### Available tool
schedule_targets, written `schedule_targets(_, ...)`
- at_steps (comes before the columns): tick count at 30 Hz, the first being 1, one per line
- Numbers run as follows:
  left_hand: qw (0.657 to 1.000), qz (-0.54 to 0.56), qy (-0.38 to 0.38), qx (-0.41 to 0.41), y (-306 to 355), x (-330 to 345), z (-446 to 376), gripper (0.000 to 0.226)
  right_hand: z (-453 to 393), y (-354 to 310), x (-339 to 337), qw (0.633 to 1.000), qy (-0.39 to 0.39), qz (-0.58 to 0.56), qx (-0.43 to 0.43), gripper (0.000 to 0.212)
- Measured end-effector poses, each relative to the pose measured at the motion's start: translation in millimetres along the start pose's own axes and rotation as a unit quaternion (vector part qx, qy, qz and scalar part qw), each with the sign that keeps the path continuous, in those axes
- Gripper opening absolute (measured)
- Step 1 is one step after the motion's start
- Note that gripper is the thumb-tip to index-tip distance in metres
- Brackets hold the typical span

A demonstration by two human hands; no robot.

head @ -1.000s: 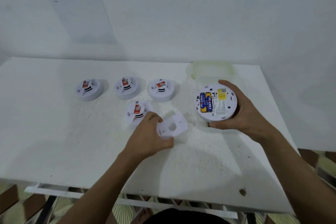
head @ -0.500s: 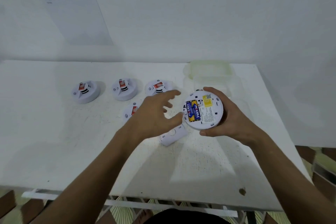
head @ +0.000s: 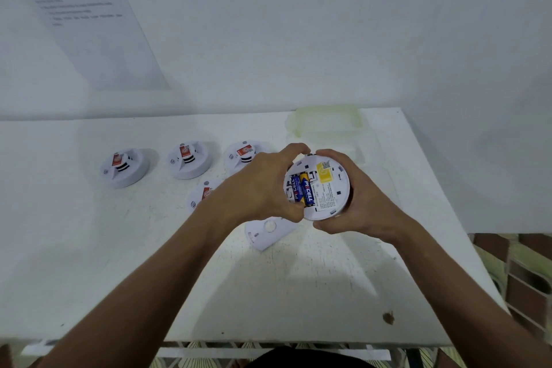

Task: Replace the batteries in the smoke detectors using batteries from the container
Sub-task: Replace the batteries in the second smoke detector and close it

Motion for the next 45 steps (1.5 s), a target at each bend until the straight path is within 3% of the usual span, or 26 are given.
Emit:
schedule_targets(7,0.991,-0.122,-0.025,0.046,13.8,15.8,-12.5,0.083,1.8,2.0,-13.0,1.000,0.020,0.021,-0.008,0.099)
schedule_targets(12,0.981,-0.159,-0.001,0.114,30.8,19.6,-14.1,0.070,6.6,4.0,-29.9,0.999,0.038,0.013,-0.004,0.098)
schedule_targets(17,0.973,-0.148,0.031,0.176,43.1,32.4,-20.7,0.044,14.7,11.8,-48.4,0.998,0.063,0.016,0.014,0.095)
schedule_targets(20,0.973,-0.102,0.054,0.202,50.3,41.5,-23.6,0.050,20.8,16.0,-62.6,0.995,0.096,0.001,0.020,0.095)
schedule_targets(26,0.989,0.076,0.087,0.089,38.9,31.4,-52.5,0.048,25.9,13.9,-90.8,0.992,0.127,-0.012,0.018,0.093)
schedule_targets(28,0.987,0.082,0.114,0.078,42.1,24.4,-57.2,0.035,24.4,13.2,-97.9,0.991,0.135,-0.008,0.018,0.094)
schedule_targets(31,0.979,0.075,0.166,0.090,55.1,12.5,-60.9,0.018,23.1,14.1,-105.9,0.990,0.141,-0.002,0.021,0.096)
schedule_targets(34,0.965,0.159,0.206,0.008,33.0,-3.2,-76.3,0.007,25.6,14.2,-116.2,0.988,0.155,0.002,0.019,0.097)
schedule_targets(36,0.952,0.215,0.216,-0.035,9.4,-7.5,-91.3,0.014,28.4,16.0,-125.3,0.986,0.167,0.005,0.016,0.098)
schedule_targets(38,0.962,0.195,0.181,-0.059,-7.1,-1.9,-109.1,0.021,31.0,18.7,-133.4,0.984,0.175,0.003,0.018,0.098)
schedule_targets(41,0.990,0.069,0.114,-0.048,-14.1,13.3,-131.4,0.025,32.4,18.5,-141.1,0.983,0.183,0.012,0.021,0.097)
schedule_targets(45,0.997,0.014,0.060,-0.045,-17.6,27.9,-148.6,0.024,31.5,18.9,-144.0,0.982,0.186,0.016,0.019,0.097)
Point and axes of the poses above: each hand's wrist, its own z-axis away from the middle knuckle, its own x-axis out of the palm, y = z × x, the point moved 10 cm from there along -z, towards the middle knuckle, and after that the axes turned 2 degrees about y, right-handed, at the moved point
